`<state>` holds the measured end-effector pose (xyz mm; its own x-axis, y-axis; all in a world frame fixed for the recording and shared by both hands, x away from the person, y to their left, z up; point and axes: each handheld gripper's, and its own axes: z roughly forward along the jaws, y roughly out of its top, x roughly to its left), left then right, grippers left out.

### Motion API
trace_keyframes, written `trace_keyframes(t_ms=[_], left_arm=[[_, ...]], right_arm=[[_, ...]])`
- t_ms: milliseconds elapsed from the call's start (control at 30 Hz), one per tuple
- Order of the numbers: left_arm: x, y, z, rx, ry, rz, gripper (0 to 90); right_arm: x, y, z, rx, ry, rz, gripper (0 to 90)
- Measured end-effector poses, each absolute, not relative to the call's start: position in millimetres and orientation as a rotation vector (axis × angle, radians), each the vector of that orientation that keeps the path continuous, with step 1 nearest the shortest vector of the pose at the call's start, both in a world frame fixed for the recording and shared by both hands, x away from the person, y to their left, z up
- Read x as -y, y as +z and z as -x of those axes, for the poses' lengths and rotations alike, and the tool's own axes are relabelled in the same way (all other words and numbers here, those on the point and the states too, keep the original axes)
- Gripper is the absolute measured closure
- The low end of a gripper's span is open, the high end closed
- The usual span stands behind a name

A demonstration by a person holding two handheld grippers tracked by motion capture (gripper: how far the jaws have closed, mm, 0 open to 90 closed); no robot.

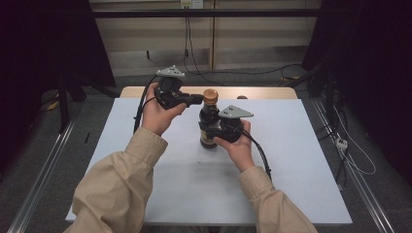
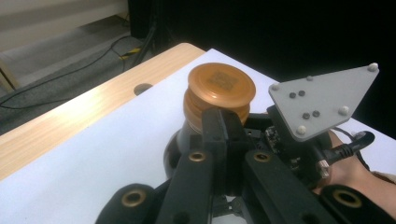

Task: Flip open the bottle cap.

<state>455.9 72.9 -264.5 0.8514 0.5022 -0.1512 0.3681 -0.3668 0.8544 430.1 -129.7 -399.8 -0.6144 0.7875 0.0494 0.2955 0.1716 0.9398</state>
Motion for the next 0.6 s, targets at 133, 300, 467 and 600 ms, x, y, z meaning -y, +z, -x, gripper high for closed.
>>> trace_keyframes(t_ms=[133,300,467,600], left_arm=[[-72.7,-265.9,-458.1,-0.644,0.157,-1.99,90.0],[-68.2,-266.5,-458.7,-0.631,0.161,-1.986,90.0],[-69.9,-266.9,-461.2,-0.632,0.143,-1.981,90.0],[-71.3,-265.2,-460.9,-0.605,0.109,-1.895,90.0]], right_arm=[[129.8,-400.1,-429.9,-2.002,1.443,-1.012,31.9],[132.4,-400.2,-430.3,-1.997,1.456,-1.034,32.2],[132.4,-400.5,-430.4,-1.996,1.455,-1.031,32.3],[132.3,-400.7,-430.4,-1.993,1.455,-1.032,32.3]])
